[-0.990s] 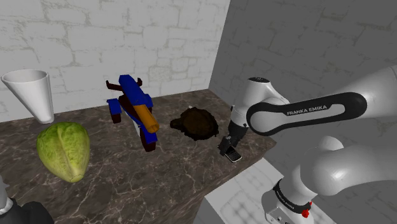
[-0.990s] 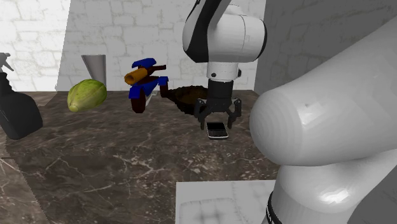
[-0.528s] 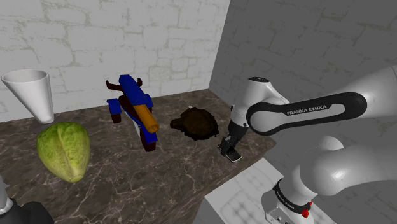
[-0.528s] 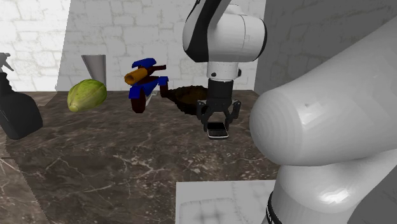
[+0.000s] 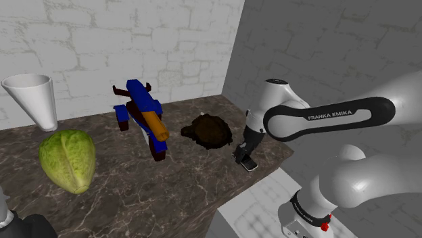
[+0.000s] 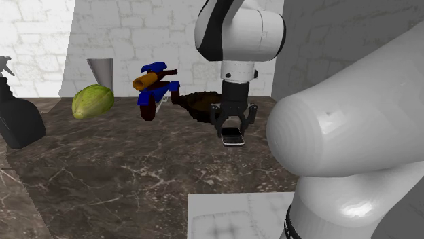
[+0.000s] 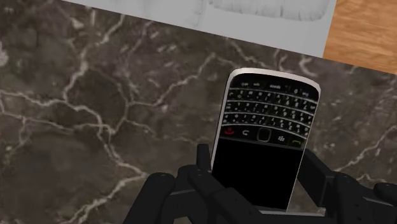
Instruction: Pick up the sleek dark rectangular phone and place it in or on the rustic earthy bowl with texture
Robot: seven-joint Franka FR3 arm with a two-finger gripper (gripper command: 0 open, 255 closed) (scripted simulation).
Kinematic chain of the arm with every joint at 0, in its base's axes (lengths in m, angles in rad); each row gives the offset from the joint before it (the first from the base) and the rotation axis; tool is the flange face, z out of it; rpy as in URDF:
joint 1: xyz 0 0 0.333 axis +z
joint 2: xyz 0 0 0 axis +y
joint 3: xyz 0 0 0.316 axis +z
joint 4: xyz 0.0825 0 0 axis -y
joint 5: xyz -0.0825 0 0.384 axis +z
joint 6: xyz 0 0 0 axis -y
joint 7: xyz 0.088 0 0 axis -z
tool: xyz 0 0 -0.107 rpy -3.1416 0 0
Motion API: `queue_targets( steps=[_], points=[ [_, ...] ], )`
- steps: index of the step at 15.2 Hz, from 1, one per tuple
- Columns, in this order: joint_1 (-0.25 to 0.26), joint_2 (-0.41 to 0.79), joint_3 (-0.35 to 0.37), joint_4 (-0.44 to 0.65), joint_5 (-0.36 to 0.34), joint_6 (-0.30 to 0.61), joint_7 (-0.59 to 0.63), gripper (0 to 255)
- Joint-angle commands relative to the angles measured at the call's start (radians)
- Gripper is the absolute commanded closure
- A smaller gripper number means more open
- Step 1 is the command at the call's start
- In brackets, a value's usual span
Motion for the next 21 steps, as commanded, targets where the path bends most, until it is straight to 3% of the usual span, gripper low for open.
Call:
queue_targets(
  steps=[1, 21],
  points=[
    [-0.003, -0.023, -0.005, 0.014, -0.007, -0.038, 0.002, 255],
    [-0.023, -0.147, -0.050, 0.222, -0.061, -0.368, 0.025, 255]
  ],
)
